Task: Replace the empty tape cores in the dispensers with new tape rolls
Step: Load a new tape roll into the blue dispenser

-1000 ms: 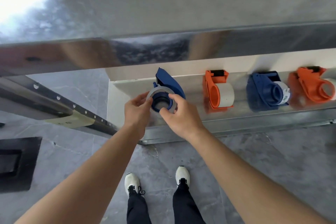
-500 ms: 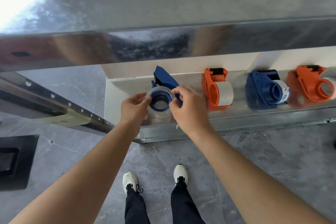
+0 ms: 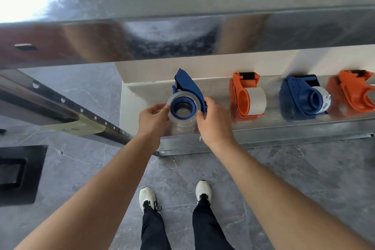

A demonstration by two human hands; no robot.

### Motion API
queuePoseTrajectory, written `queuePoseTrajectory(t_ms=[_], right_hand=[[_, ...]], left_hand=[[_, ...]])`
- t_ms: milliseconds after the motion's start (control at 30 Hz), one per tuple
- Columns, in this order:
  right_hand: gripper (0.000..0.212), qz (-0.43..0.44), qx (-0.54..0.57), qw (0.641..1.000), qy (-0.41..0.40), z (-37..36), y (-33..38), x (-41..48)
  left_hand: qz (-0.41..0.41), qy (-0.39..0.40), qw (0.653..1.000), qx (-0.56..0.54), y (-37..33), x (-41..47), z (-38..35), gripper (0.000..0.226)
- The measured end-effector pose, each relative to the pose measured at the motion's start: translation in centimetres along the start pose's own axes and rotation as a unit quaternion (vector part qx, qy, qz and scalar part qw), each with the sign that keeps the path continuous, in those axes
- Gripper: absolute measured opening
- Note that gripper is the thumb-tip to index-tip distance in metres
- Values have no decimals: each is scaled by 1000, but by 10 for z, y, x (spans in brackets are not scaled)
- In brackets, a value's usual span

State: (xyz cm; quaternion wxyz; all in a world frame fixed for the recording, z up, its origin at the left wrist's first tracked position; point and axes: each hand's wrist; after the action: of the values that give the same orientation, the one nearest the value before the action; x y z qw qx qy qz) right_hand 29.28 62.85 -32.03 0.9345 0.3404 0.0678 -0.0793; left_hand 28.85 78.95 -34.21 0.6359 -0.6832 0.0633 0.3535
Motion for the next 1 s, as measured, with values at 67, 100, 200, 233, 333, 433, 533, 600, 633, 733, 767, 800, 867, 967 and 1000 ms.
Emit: queuePoseTrajectory(t_ms=[67, 100, 200, 233, 333, 433, 533, 600, 633, 733, 767, 800, 867, 967, 1000], right_hand=[[37, -3, -15, 1000, 3, -5, 1, -1], [38, -9, -11, 1000, 2, -6, 2, -1], [31, -40, 17, 999, -14, -5, 4, -1], [26, -50, 30, 998, -19, -5, 3, -1], [22, -73, 60, 995, -23, -2, 1, 0], [24, -97, 98, 990, -29, 0, -4, 2], [23, -119, 131, 984, -26, 0, -9, 2], [21, -133, 153, 979, -8, -5, -11, 0], [20, -141, 165, 976, 1, -8, -12, -2], [18, -167, 198, 965, 27, -18, -14, -7], [20, -172, 200, 964, 34, -20, -15, -8], [21, -174, 197, 964, 39, -20, -16, -8], [20, -170, 190, 966, 46, -20, -19, -7], [13, -164, 188, 967, 54, -12, -20, -1], [13, -160, 185, 968, 52, -8, -19, 3]], left_hand=[[-3, 1, 1000, 11, 0, -1, -2, 15], [-4, 1, 1000, 16, 0, -2, -3, 13], [3, 2, 1000, 14, 0, -3, -3, 15], [10, 3, 1000, 8, 0, -3, -2, 16], [29, 8, 999, -24, -1, -5, 3, 16], [36, 22, 998, -36, -3, -6, 8, 17], [40, 41, 997, -49, -7, -9, 9, 17], [62, 56, 993, -85, -13, -13, 6, 15], [75, 64, 990, -103, -17, -15, 4, 20], [90, 96, 984, -123, -26, -19, 2, 32], [85, 108, 983, -120, -27, -20, 3, 32], [83, 117, 983, -118, -29, -22, 4, 33], [77, 120, 984, -111, -31, -23, 5, 37], [64, 107, 986, -111, -31, -22, 6, 41], [57, 103, 987, -111, -30, -22, 5, 42]])
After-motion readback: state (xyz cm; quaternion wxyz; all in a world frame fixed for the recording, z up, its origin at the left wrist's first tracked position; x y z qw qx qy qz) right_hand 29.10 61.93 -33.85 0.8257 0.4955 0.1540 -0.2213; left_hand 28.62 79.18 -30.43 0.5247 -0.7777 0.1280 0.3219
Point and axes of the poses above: each hand's wrist, its own x-axis towards the middle knuckle, its own z-axis out of the back of the hand, y = z × x, and after that the axes turned 5 degrees about -z, right-handed
